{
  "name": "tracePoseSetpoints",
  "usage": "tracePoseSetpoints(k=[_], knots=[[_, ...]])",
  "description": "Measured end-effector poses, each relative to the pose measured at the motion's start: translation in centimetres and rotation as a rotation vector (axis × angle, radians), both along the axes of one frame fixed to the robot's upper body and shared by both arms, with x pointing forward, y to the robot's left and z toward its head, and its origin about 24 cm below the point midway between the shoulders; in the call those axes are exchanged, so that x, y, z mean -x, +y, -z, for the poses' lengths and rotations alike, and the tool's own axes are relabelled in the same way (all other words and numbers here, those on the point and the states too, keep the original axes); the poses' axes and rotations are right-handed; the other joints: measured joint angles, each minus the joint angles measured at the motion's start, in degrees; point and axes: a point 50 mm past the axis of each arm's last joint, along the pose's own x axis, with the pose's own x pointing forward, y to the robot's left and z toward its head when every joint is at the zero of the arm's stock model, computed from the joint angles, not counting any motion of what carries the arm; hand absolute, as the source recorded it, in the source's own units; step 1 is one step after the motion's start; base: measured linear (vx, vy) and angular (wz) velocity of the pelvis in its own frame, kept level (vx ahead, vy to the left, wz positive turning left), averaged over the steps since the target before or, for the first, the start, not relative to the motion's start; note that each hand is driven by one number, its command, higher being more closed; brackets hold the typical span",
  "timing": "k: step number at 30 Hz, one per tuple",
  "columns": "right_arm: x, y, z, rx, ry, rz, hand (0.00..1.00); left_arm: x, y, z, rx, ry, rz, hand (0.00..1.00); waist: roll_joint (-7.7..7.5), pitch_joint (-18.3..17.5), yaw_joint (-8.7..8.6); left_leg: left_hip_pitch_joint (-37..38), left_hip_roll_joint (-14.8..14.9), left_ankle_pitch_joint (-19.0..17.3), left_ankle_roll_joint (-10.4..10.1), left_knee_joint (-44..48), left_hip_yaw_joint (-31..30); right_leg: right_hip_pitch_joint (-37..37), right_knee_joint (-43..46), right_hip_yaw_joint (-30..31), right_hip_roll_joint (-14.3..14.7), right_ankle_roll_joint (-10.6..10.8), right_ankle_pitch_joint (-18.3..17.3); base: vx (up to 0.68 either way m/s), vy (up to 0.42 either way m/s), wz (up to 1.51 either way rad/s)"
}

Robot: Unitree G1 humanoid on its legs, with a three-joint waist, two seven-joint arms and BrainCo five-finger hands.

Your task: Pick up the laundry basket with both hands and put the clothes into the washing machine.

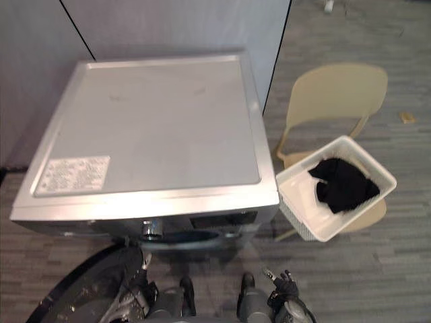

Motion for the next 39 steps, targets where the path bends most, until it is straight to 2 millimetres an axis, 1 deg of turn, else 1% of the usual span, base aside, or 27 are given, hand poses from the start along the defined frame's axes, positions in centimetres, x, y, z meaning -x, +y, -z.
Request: tracePoseSetpoints(k=[1, 6, 8, 10, 11, 12, 14, 16, 18, 19, 20, 21, 22, 23, 26, 28, 29, 30, 31, 32, 33, 34, 35, 36, 37, 38, 39], knots=[[0.8, 0.0, 0.4, -0.017, 0.037, -0.005, 0.0, 0.7, 0.2, 0.3, -0.005, 0.026, 0.053, 0.0, -0.02, -2.0, -0.08, 2.8, -0.8, 1.9, -0.3, -4.4, -0.6, 2.8, -3.1, -1.1, -0.1, 0.1, 0.9, 0.23, 0.019, 0.22], [2.2, -0.1, 1.2, -0.033, 0.122, -0.061, 0.0, 1.0, 0.2, 0.4, -0.064, 0.057, 0.29, 0.0, -0.57, -3.7, -0.15, 6.4, -1.6, 3.7, -0.7, -8.9, -3.1, 7.1, -6.3, -3.2, 0.6, 0.1, 1.1, 0.11, -0.012, 0.28], [2.6, 0.0, 1.4, -0.046, 0.146, -0.079, 0.0, 1.1, 0.6, 0.4, -0.07, 0.063, 0.307, 0.0, -0.84, -3.5, -0.23, 6.2, -1.7, 3.7, -0.7, -7.4, -4.8, 8.6, -6.9, -4.2, 0.6, 0.1, 1.1, 0.02, -0.019, 0.26], [2.5, 0.4, 1.5, -0.059, 0.156, -0.097, 0.0, 1.1, 1.4, 0.3, -0.088, 0.062, 0.303, 0.0, -1.92, -2.2, -0.12, 4.0, -1.7, 3.0, -0.8, -0.1, -5.4, 10.2, -6.8, -4.1, 0.2, -0.1, 0.9, -0.03, -0.025, 0.1], [2.2, 0.4, 1.5, -0.058, 0.157, -0.108, 0.0, 1.3, 1.7, 0.3, -0.094, 0.067, 0.299, 0.0, -2.01, -1.1, -0.07, 1.6, -0.8, 1.3, -0.8, 7.4, -6.0, 11.4, -6.6, -4.1, 0.6, -0.5, 0.6, -0.08, -0.048, -0.03], [2.1, 0.3, 1.4, -0.049, 0.156, -0.117, 0.0, 1.7, 1.9, 0.4, -0.089, 0.076, 0.279, 0.0, -1.28, -0.6, -0.06, -0.5, 0.2, 0.2, -0.9, 13.7, -7.1, 12.3, -6.3, -4.1, 1.4, -0.7, 0.5, -0.1, -0.043, -0.05], [2.1, 0.1, 1.4, -0.045, 0.156, -0.115, 0.0, 1.9, 1.7, 0.5, -0.078, 0.078, 0.258, 0.0, -0.64, -0.4, 0.1, -1.3, 1.1, -0.9, -1.8, 17.5, -8.7, 12.2, -5.0, -3.6, 2.1, -0.9, -0.1, -0.15, 0.027, -0.13], [1.9, -0.4, 1.3, -0.026, 0.147, -0.113, 0.0, 1.9, 1.4, 0.5, -0.069, 0.075, 0.246, 0.0, 0.82, 0.1, 0.08, -1.4, 1.8, -3.8, -1.6, 20.6, -10.1, 11.4, -3.1, -2.3, 2.5, -0.7, -1.0, -0.16, 0.104, -0.31], [1.8, -0.6, 1.2, -0.021, 0.14, -0.114, 0.0, 2.0, 1.2, 0.6, -0.062, 0.074, 0.225, 0.0, 1.23, -0.1, 0.04, -1.2, 1.8, -5.4, -1.9, 21.7, -11.4, 10.0, -1.3, -0.2, 2.9, -0.6, -1.2, -0.13, 0.142, -0.73], [1.6, -0.5, 1.1, -0.017, 0.126, -0.119, 0.0, 2.5, 1.1, 0.7, -0.056, 0.088, 0.222, 0.0, 1.29, -0.5, -0.02, 0.4, 1.9, -7.8, -1.9, 18.5, -11.3, 7.9, -0.6, 3.1, 3.7, -0.3, -1.2, -0.17, 0.189, -1.16], [1.4, -0.4, 1.0, -0.012, 0.116, -0.131, 0.0, 2.6, 1.0, 0.7, -0.052, 0.088, 0.221, 0.0, 1.63, -1.1, 0.0, 1.8, 2.0, -10.4, -0.7, 13.9, -10.7, 6.0, -0.6, 5.3, 4.6, 0.1, -0.6, -0.15, 0.147, -1.15], [1.4, 0.1, 1.1, -0.023, 0.113, -0.135, 0.0, 2.6, 1.5, 0.7, -0.059, 0.089, 0.208, 0.0, 1.34, -1.1, 0.07, 1.8, 1.6, -10.2, -0.7, 12.4, -9.2, 4.7, -0.6, 7.2, 4.1, 0.2, -0.3, -0.18, 0.106, -1.06], [1.4, 0.5, 1.1, -0.029, 0.114, -0.153, 0.0, 2.8, 2.2, 0.6, -0.078, 0.096, 0.205, 0.0, -1.06, -2.2, -0.06, 2.0, 0.3, -8.6, -0.2, 8.5, -6.5, 3.0, -2.1, 10.5, 3.4, 0.8, 0.7, -0.13, 0.083, -0.93], [2.4, 1.1, 1.4, -0.051, 0.135, -0.144, 0.0, 2.8, 2.8, 0.6, -0.092, 0.101, 0.206, 0.0, -2.71, -2.9, -0.48, 2.0, -1.3, -7.6, 0.3, 5.9, -6.0, 2.3, -4.2, 11.9, 2.4, 1.1, 2.6, -0.11, 0.087, -0.78], [3.8, 1.5, 1.6, -0.075, 0.148, -0.104, 0.0, 2.8, 3.4, 0.5, -0.108, 0.101, 0.206, 0.0, -4.84, -3.1, -0.57, 4.2, -3.0, -5.7, 0.5, 1.3, -3.9, 2.0, -7.0, 13.9, 1.3, 1.2, 5.2, -0.01, 0.07, -0.51], [3.8, 1.6, 1.6, -0.077, 0.139, -0.111, 0.0, 2.8, 3.6, 0.5, -0.109, 0.102, 0.193, 0.0, -5.51, -3.0, -1.29, 5.6, -3.2, -4.8, 0.4, -1.0, -1.6, 0.4, -6.3, 13.7, 1.1, 1.7, 7.3, 0.01, 0.02, -0.58], [3.5, 1.8, 1.5, -0.077, 0.132, -0.126, 0.0, 2.9, 3.5, 0.5, -0.113, 0.105, 0.201, 0.0, -5.34, -3.1, -1.32, 5.9, -1.8, -3.4, 0.6, -1.9, 1.8, -1.9, -5.4, 10.5, 2.1, 0.2, 9.4, 0.04, -0.022, -0.77], [3.4, 1.8, 1.5, -0.073, 0.131, -0.139, 0.0, 2.8, 3.6, 0.5, -0.115, 0.104, 0.203, 0.0, -5.36, -3.2, -1.22, 5.9, -1.1, -3.0, 0.8, -2.3, 3.2, -2.5, -5.3, 8.5, 2.4, -0.7, 10.1, 0.09, -0.075, -1.09], [3.0, 1.9, 1.4, -0.071, 0.123, -0.149, 0.0, 2.8, 3.7, 0.4, -0.117, 0.105, 0.202, 0.0, -5.44, -3.1, -1.05, 6.2, 0.1, -2.3, 0.8, -2.5, 5.9, -4.3, -2.8, 1.7, 1.5, -3.1, 7.9, 0.09, -0.095, -0.84], [3.1, 1.9, 1.5, -0.074, 0.127, -0.145, 0.0, 2.9, 3.7, 0.5, -0.116, 0.108, 0.201, 0.0, -5.58, -3.0, -1.05, 6.8, 0.2, -2.1, 0.6, -2.6, 7.1, -5.2, 0.1, -2.9, 0.3, -4.5, 5.3, 0.14, -0.15, -0.91], [3.2, 1.6, 1.5, -0.072, 0.127, -0.126, 0.0, 3.0, 3.7, 0.5, -0.113, 0.114, 0.2, 0.0, -5.46, -2.7, -1.46, 8.2, 0.6, -2.1, 0.4, -2.0, 8.5, -5.7, 4.0, -7.7, -1.3, -3.7, 3.7, 0.1, -0.129, -0.58], [3.3, 1.5, 1.5, -0.07, 0.127, -0.115, 0.0, 2.9, 3.4, 0.5, -0.106, 0.112, 0.198, 0.0, -5.26, -2.5, -1.95, 9.2, 0.8, -1.9, 0.1, -1.5, 8.7, -5.5, 5.7, -8.1, -1.1, -3.8, 3.7, 0.09, -0.131, -0.57], [3.3, 1.2, 1.5, -0.06, 0.127, -0.12, 0.0, 2.5, 3.2, 0.5, -0.104, 0.1, 0.203, 0.0, -5.5, -2.2, -1.93, 10.1, 0.0, -2.1, 0.4, -2.5, 7.1, -4.9, 5.7, -6.8, 0.1, -3.8, 3.7, 0.0, -0.125, -0.63], [3.5, 0.6, 1.5, -0.042, 0.15, -0.135, 0.0, 1.8, 2.4, 0.4, -0.084, 0.08, 0.212, 0.0, -3.42, -3.3, -0.49, 9.7, 0.1, -2.3, 0.6, -4.9, 3.6, -4.5, 0.6, -5.4, 1.7, -1.0, 2.7, 0.02, -0.12, -0.61], [3.3, 0.0, 1.4, -0.029, 0.15, -0.134, 0.0, 1.7, 1.9, 0.5, -0.072, 0.08, 0.213, 0.0, -1.37, -3.5, -0.36, 9.7, 1.3, -2.3, 0.6, -5.8, 3.2, -4.7, 1.5, -6.1, 1.8, -2.4, 2.5, 0.03, -0.09, -0.47], [2.1, -0.8, 1.1, -0.021, 0.124, -0.099, 0.0, 0.9, 1.0, 0.4, -0.058, 0.052, 0.225, 0.0, -1.5, -1.8, -1.03, 9.9, 0.9, -1.6, -1.4, -6.5, 3.6, -9.2, 17.0, -9.4, -3.2, -6.6, -4.1, 0.11, -0.076, 0.11], [2.7, -1.0, 1.2, -0.016, 0.147, -0.103, 0.0, 1.0, 1.2, 0.4, -0.069, 0.056, 0.252, 0.0, -3.23, -1.5, -1.91, 10.9, -0.8, -1.3, -1.8, -6.5, 3.6, -7.7, 21.4, -11.3, -9.3, -2.2, -7.6, 0.11, -0.099, 0.17]])
